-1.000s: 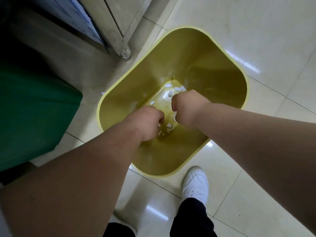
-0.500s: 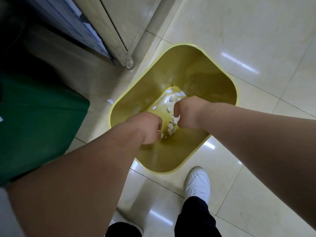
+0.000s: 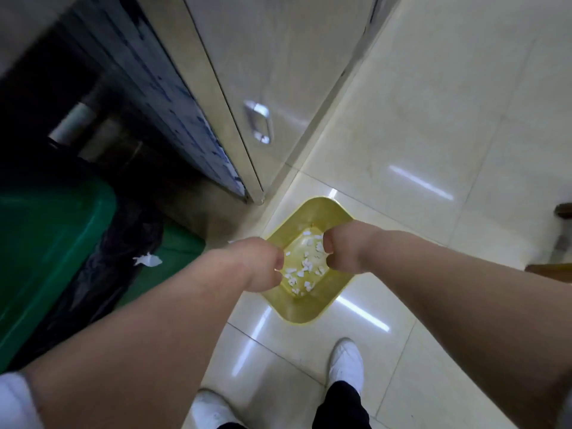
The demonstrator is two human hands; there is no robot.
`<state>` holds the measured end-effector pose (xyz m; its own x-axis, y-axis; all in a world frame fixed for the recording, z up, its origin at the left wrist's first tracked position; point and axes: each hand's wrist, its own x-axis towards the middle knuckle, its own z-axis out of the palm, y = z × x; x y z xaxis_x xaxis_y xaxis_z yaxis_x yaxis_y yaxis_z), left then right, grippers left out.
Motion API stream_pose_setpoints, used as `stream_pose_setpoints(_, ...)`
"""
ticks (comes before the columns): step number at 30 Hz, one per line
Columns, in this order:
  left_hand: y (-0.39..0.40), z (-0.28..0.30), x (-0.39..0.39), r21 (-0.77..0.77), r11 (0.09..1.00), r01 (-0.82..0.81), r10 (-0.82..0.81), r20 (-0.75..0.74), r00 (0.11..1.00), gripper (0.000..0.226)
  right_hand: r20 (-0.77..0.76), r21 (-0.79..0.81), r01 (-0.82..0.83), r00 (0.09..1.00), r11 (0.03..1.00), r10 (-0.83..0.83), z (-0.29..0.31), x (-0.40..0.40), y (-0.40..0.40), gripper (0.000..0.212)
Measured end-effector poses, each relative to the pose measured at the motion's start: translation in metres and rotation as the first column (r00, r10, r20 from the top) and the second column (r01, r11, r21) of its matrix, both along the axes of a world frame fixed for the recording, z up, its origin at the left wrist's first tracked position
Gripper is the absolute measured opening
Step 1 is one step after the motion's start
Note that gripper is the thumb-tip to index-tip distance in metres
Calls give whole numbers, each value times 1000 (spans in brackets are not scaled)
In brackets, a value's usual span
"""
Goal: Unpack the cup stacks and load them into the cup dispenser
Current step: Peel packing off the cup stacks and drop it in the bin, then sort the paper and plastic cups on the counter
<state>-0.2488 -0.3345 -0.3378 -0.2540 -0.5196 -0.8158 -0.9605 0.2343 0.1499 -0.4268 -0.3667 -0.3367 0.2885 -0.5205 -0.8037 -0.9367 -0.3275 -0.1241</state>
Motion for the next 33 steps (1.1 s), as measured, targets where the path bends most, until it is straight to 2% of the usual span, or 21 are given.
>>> stream_pose_setpoints(3,-4,59,9,-19,1000,-5,5,-4,1000,36,4,-42,-4,1000,999,4,59,3,-5,32)
stream_pose_setpoints(7,-10,152,17,-95,995,-10,6,-39,999,38,-9,-165,-131,991,978,131,150,11,-8,25)
stream_pose_setpoints(12,6,262,35,-186,983,-5,-18,-124,992,36,-25,-249,-257,966,934,259,250,22,6,32)
stream_pose_setpoints(18,48,369,59,-289,954,78,-104,-76,992,28,9,-331,-360,923,872,384,349,37,30,39)
stream_pose_setpoints(25,120,453,97,-382,919,-94,29,-172,985,40,150,-469,-368,863,803,483,437,70,56,40)
stream_pose_setpoints(30,170,490,137,-466,854,-230,149,-206,967,41,239,-559,-404,758,725,606,481,113,74,28)
stream_pose_setpoints(33,198,505,167,-483,817,-315,242,-209,947,41,274,-600,-420,692,681,668,504,150,86,35)
